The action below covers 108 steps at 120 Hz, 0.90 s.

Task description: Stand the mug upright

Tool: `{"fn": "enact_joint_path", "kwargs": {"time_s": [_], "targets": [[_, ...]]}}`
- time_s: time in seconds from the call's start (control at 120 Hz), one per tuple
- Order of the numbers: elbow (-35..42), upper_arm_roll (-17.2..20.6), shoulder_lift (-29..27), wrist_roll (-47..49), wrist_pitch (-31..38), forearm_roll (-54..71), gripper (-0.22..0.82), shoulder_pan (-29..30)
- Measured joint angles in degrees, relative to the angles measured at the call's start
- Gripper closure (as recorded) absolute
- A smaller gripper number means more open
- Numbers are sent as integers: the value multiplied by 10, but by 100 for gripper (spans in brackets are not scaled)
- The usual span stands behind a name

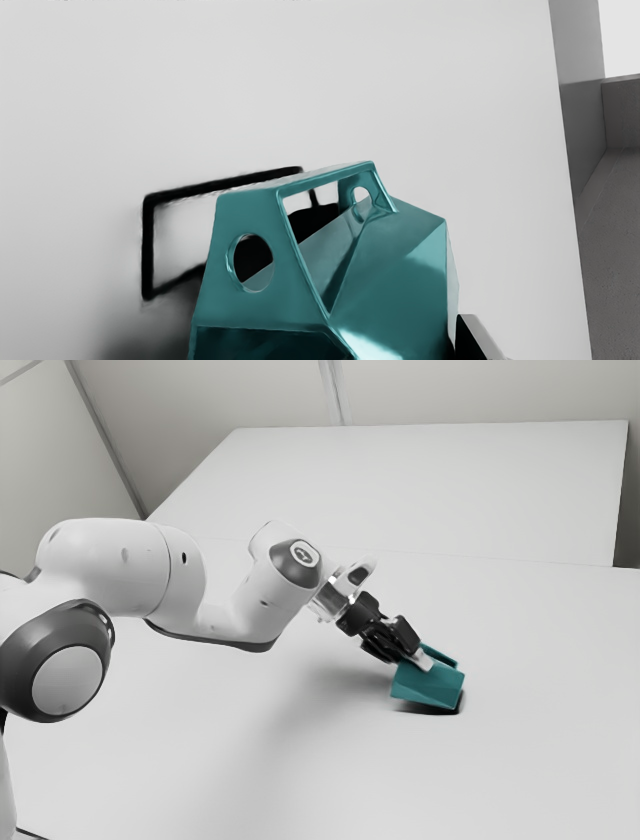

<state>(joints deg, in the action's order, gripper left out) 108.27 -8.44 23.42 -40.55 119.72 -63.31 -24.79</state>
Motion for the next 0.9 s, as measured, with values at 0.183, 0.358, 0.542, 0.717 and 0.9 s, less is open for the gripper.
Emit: {"fn": "enact_joint_path", "kwargs": {"time_s": [0.183, 0.358, 0.542, 0.717, 0.9], "targets": [[-9, 3, 0, 0, 2, 0, 68, -11], [-14, 2, -6, 6, 10, 1, 74, -26], [-13, 1, -25, 15, 22, 9, 76, -40], [-10, 1, -51, 29, 29, 52, 77, -36], [-8, -1, -73, 48, 32, 133, 77, -20]]}}
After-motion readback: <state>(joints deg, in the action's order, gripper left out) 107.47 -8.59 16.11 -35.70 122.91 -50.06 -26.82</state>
